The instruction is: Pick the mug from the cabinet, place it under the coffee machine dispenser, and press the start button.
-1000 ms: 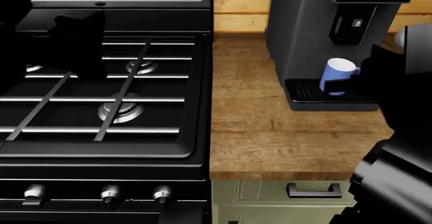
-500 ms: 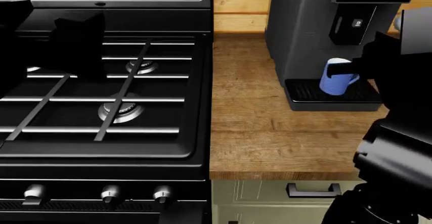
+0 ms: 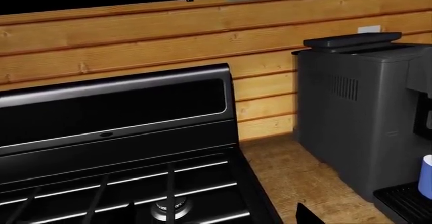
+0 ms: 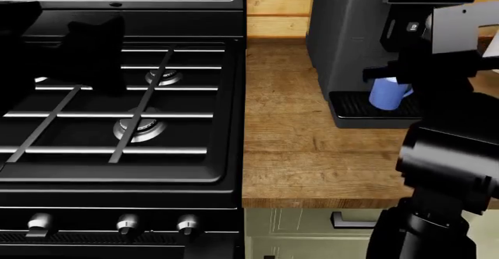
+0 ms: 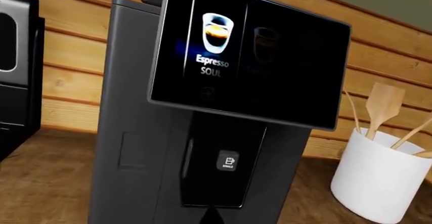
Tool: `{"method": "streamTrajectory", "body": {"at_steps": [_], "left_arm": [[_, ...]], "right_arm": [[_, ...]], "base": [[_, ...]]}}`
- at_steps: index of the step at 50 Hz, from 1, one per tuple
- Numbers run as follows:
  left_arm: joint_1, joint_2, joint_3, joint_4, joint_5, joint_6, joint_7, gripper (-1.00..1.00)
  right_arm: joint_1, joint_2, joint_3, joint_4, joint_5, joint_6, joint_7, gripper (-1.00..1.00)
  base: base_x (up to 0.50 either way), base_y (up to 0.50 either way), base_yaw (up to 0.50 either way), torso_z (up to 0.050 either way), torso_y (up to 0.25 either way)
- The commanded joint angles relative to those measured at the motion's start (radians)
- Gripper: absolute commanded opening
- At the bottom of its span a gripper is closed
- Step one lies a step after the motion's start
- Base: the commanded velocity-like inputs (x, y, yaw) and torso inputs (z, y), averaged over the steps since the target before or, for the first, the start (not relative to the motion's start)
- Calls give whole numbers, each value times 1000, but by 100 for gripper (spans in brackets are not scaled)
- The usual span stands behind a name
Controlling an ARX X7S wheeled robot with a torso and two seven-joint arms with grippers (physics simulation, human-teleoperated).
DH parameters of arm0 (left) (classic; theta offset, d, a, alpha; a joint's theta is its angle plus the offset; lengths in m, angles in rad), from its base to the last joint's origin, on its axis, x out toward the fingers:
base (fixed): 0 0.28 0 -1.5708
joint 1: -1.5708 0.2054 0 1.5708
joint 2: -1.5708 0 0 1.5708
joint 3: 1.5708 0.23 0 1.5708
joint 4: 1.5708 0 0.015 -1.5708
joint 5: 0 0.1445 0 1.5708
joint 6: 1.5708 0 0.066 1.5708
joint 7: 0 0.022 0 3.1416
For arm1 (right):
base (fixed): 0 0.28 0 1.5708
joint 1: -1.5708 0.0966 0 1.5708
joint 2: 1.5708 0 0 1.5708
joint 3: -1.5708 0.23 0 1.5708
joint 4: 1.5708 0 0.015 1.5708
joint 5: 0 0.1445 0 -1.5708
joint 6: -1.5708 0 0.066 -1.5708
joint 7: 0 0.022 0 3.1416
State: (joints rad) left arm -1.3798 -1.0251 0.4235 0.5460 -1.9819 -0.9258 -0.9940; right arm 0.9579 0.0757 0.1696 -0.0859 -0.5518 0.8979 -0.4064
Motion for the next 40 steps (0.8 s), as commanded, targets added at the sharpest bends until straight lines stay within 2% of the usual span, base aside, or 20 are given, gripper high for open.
{"method": "streamTrajectory", "body": {"at_steps": [1, 19, 40], "left_arm": [[-9, 10, 10, -5, -3, -3, -8, 100], [9, 10, 9, -7, 12, 6, 7, 100], [47, 2, 1, -10, 54, 16, 47, 100]], "right_arm": [[26, 14, 5, 72, 34, -38, 45, -100], [60, 37, 3, 182, 65, -97, 110, -100], [164, 57, -1, 461, 109, -233, 226, -100]], "base": [[0, 0, 0, 0, 0], [0, 0, 0, 0, 0], [0, 0, 0, 0, 0]]}}
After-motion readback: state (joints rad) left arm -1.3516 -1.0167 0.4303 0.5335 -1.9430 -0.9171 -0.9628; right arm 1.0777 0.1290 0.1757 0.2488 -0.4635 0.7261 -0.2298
